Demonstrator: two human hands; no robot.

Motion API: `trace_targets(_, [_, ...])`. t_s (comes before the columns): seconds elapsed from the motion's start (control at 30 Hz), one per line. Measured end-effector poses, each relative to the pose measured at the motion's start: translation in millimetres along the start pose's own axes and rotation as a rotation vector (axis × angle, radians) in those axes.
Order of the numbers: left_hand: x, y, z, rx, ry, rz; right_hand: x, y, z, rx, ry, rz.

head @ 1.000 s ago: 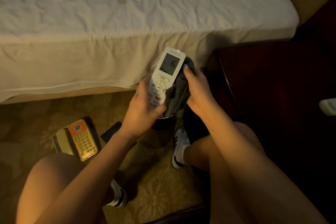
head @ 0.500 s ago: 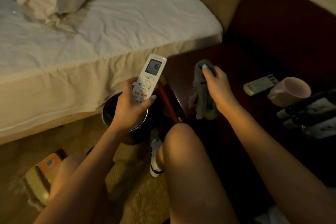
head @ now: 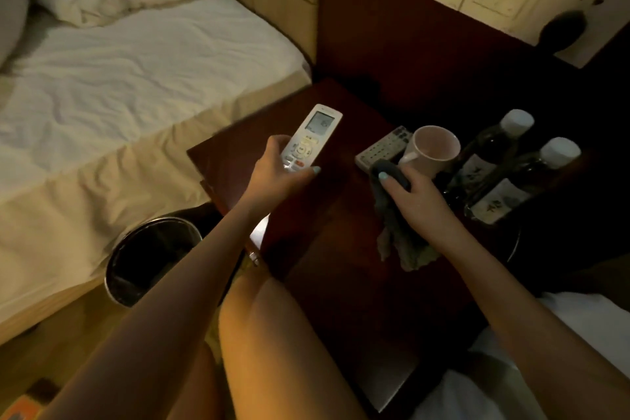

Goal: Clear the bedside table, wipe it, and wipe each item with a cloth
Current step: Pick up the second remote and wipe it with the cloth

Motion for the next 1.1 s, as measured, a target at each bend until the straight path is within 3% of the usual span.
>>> trace_targets(0.17, [44.3,-2.9,53.3,0.038,-0.122,-0.003,9.0,17.0,-19.2,-0.020,0.007,0.001])
trace_targets(0.6, [113.6,-2.1,134.1,0.267,-0.386,0.092,23.1,23.2,-21.6,0.240,0.009,0.051])
trace_targets(0.8, [119.5,-2.1,141.1,0.308,-0.420,0.121,28.7,29.0,-21.3,0.270,0.008,0.052])
trace_targets(1.1, [112.2,-0.9,138.9,0.568,-0.418,0.259,25.9,21.9,-15.1,0.233,-0.011,0.044])
Point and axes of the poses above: each hand's wrist, its own x-axis towards the middle knuckle, its own z-axis out of the palm, y = z × x, the point moved 5 cm from there along x, towards the middle knuckle, and after that the axes turned 13 degrees about y, right-handed, at the moved point
